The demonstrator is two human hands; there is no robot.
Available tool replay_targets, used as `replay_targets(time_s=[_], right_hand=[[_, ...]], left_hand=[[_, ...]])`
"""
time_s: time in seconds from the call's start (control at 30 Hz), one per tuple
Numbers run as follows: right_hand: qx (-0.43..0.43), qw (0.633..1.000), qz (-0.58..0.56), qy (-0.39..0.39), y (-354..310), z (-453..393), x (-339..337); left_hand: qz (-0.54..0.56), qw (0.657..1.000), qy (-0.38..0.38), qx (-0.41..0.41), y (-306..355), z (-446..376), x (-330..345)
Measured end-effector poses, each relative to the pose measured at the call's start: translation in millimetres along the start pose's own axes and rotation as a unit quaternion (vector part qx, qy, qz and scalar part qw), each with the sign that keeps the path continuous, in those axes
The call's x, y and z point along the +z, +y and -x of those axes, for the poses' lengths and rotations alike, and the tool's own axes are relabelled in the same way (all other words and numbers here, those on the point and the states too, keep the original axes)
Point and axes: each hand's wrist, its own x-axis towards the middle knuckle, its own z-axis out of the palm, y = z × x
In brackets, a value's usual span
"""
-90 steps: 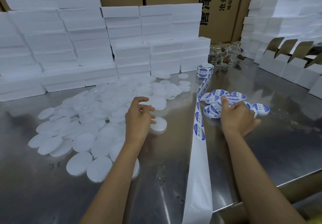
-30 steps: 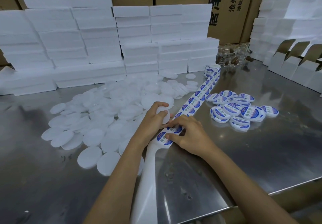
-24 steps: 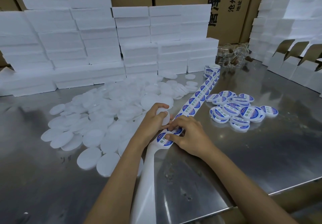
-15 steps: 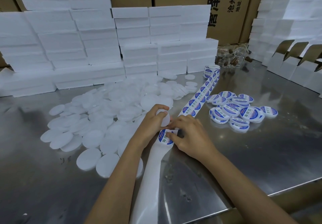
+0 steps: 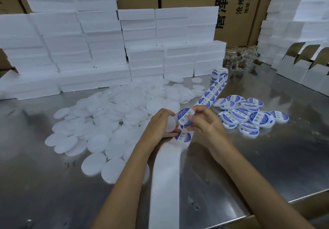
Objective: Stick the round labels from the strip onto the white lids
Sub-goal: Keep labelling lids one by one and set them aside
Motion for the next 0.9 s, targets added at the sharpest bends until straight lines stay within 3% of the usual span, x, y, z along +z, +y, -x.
replay_targets(time_s=[0.17,0.3,0.57,0.9], right_hand=[[0.031,0.999,0.024,-0.014,-9,-21,2],[0.056,0.995,0.073,-0.03,-7,-30,18],[-0.011,0.991,0.128,-0.028,9,-21,25],[-0.061,0.976,0.206,-0.016,18,-20,27]], left_hand=[[0.081,0.995,-0.013,-0.048,4,-1,-1],[0.139,0.989,-0.034,-0.028,1,0,-4],[0.278,0.957,-0.06,-0.066,3,2,-5],[0.27,0.957,-0.088,-0.051,3,-3,1]])
